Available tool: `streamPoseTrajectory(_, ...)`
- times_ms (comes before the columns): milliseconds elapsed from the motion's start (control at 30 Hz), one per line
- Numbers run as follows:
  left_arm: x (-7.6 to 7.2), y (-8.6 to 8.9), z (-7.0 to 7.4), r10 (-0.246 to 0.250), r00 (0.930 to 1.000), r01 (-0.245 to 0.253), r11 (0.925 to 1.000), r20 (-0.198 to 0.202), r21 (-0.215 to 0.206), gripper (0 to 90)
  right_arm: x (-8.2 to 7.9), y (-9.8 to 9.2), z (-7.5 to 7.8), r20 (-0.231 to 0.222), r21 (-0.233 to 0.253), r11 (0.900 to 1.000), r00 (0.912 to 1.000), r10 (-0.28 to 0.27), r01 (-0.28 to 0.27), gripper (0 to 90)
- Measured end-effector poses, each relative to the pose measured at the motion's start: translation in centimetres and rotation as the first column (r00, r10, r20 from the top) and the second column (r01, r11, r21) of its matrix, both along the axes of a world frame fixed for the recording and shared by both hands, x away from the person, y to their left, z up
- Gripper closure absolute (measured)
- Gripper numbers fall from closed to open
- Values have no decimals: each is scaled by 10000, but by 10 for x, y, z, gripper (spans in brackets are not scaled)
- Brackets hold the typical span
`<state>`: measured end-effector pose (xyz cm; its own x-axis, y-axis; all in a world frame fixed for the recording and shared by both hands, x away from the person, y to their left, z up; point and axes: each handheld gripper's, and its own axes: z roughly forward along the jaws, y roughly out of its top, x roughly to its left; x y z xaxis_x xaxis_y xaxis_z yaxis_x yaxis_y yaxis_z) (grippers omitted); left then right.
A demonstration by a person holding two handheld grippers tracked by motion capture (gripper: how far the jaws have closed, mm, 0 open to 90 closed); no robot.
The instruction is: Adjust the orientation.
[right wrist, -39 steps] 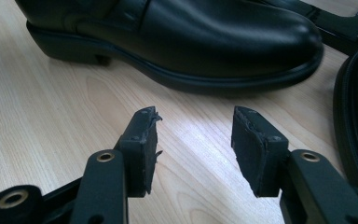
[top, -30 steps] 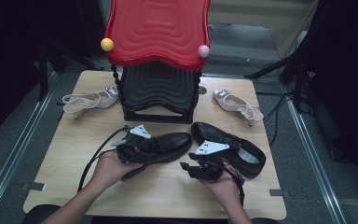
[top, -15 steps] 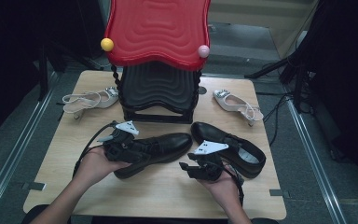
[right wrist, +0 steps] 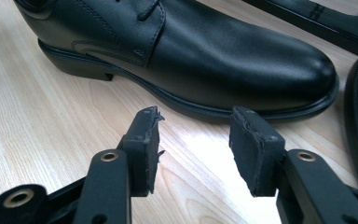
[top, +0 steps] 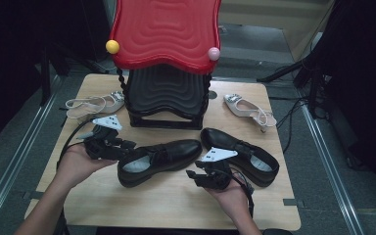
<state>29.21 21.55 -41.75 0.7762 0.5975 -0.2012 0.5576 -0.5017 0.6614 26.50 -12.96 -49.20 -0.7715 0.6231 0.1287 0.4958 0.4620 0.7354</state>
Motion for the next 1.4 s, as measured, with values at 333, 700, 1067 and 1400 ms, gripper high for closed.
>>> streamPoseTrajectory(333, 31, 20, -25, -65, 9985, 79, 9996, -539, 255, 868, -1, 8, 6, -36, 349, 9990, 9996, -273, 274, 682)
streamPoseTrajectory(700, 49, 9, -63, -373, 9966, 386, 9991, -729, 155, 868, 13, 24, -2, -406, 262, 9989, 9984, -383, 394, 900)
streamPoseTrajectory(1067, 50, 3, -81, -448, 9962, 460, 9988, -751, 145, 877, 10, 41, -16, -397, 18, 9992, 9984, -393, 394, 900)
streamPoseTrajectory(1400, 46, -1, -82, -627, 9928, 626, 9980, -1025, -34, 900, 16, 42, -16, -409, 12, 9986, 9978, -520, 521, 898)
